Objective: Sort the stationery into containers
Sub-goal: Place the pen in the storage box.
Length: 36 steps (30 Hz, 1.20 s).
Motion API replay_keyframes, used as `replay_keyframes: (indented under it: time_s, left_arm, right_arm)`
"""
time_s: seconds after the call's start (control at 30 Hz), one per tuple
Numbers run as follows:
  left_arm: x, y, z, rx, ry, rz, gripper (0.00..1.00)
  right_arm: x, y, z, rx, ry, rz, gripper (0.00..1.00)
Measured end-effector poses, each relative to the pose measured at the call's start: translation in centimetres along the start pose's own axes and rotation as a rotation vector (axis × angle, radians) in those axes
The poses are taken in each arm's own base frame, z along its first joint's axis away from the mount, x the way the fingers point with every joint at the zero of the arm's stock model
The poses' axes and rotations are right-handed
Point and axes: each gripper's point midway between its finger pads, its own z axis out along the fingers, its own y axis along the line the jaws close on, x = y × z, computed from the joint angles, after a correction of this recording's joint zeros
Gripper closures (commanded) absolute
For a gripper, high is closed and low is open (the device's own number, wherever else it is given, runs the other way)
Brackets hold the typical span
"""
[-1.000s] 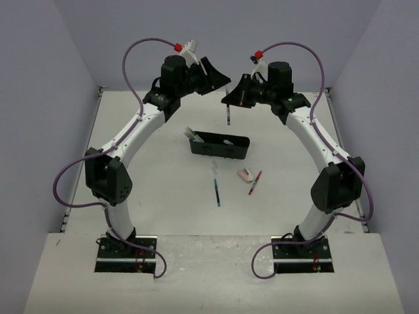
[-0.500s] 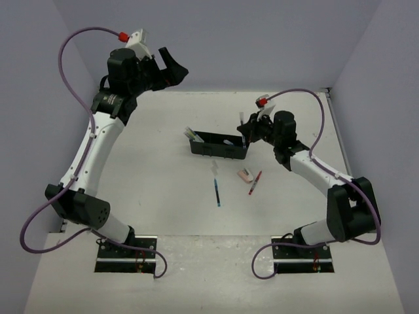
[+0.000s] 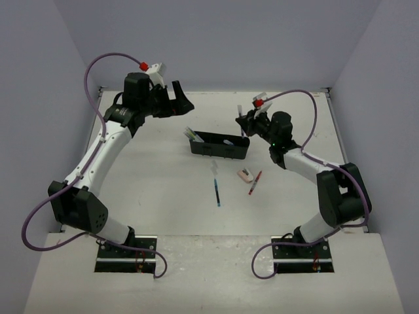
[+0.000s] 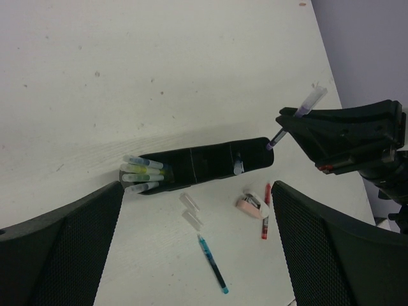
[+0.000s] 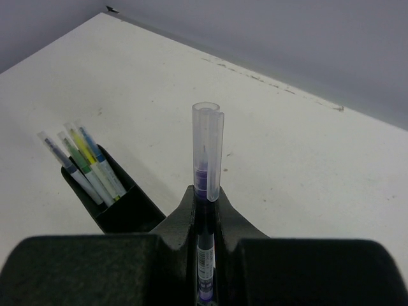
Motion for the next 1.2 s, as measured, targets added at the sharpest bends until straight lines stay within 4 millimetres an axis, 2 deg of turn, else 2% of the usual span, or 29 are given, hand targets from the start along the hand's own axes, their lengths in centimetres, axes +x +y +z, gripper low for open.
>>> replay_keyframes:
  time_s: [0.27,0.47,0.63,0.73,0.8,0.83,1.03,1.2]
  left_arm:
    - [-0.3,-0.5,-0.6,0.016,-0.011,0.014,0.0]
    - [-0.2,-0.6,-0.8,0.022,-0.01,0.021,0.0]
    - [0.5,-0.4,-0.5,0.025,0.006,0.016,0.0]
    - [1.0,-0.3,-0.4,0.03,0.02,0.011,0.0]
    - [1.2,-0.3,-0.4,0.034,0.027,0.009,0.0]
    - [1.3,-0.3,-0.3,0.035,0.028,0.009,0.0]
    - [1.4,-0.4,-0.3,0.045,0.031,0.003,0.0]
    - [2.3,-1.0,-0.1,0.034,0.049,0.012,0.0]
  right_arm:
    - [1.6,1.1,-0.5,-0.058,0.026,0.004,0.97]
    - [3.8,1.4,-1.2,-0.071,0.074,0.009,0.93]
    - [4.0,1.6,-1.3,-0.08,0.083,0.007,0.92]
    - [4.1,1.7,-1.3,-0.086,0.084,0.007,0.79]
    - [4.1,1.6,-1.3,-0.089,0.086,-0.004,0.66]
    - [4.2,1.6,-1.3,-0.09,0.088,-0.009,0.64]
    - [4.5,1.6,-1.4,-0.093,0.101,-0.019,0.55]
    - [4.0,1.7,-1.6,-0.087,0.096,-0.02,0.54]
